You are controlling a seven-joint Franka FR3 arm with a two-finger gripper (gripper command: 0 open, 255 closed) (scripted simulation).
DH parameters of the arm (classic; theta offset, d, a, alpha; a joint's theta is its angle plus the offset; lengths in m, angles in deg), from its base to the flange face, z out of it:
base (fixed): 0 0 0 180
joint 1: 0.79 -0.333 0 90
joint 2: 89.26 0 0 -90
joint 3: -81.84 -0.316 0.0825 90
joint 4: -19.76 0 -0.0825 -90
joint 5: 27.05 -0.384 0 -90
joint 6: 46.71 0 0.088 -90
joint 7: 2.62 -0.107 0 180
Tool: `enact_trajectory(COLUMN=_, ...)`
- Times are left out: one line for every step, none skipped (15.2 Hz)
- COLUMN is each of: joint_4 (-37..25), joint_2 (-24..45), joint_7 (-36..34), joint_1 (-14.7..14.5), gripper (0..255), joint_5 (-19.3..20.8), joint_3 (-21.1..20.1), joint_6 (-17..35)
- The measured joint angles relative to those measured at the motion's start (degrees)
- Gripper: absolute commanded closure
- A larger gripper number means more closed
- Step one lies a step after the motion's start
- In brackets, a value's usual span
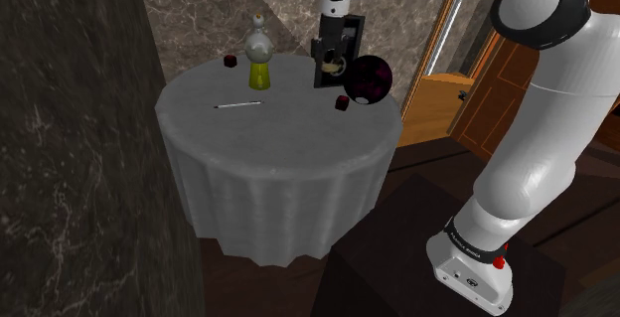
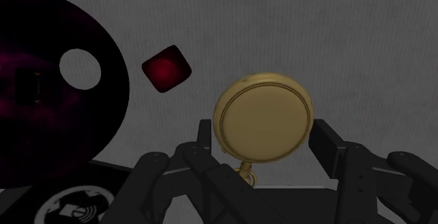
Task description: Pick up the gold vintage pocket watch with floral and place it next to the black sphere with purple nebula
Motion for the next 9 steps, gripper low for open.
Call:
enact_trajectory(joint_4=0.5, joint_2=0.2, joint_7=-0.1, joint_1=0.0, gripper=255, joint_5=0.0, joint_3=0.0, joint_6=0.7)
enact_trajectory(joint_4=1.2, joint_2=0.2, joint_7=-0.1, joint_1=0.0, gripper=255, joint_5=0.1, joint_3=0.0, joint_6=1.4)
enact_trajectory(joint_4=1.8, joint_2=0.3, joint_7=-0.1, joint_1=0.0, gripper=255, joint_5=0.1, joint_3=0.0, joint_6=2.2)
enact_trajectory(joint_4=2.5, joint_2=0.4, joint_7=-0.2, joint_1=0.0, gripper=255, joint_5=0.1, joint_3=0.0, joint_6=2.9)
enact_trajectory(joint_4=3.4, joint_2=0.4, joint_7=-0.2, joint_1=0.0, gripper=255, joint_5=0.1, joint_3=0.0, joint_6=3.7)
enact_trajectory(joint_4=4.3, joint_2=0.3, joint_7=-0.2, joint_1=0.1, gripper=255, joint_5=0.1, joint_3=0.1, joint_6=4.6)
enact_trajectory(joint_4=4.8, joint_2=0.5, joint_7=-0.3, joint_1=0.0, gripper=255, joint_5=0.2, joint_3=0.1, joint_6=5.3)
enact_trajectory(joint_4=5.4, joint_2=0.7, joint_7=-0.3, joint_1=0.0, gripper=255, joint_5=0.2, joint_3=0.1, joint_6=6.1)
enact_trajectory(joint_4=6.1, joint_2=0.8, joint_7=-0.4, joint_1=0.0, gripper=255, joint_5=0.3, joint_3=0.1, joint_6=6.9)
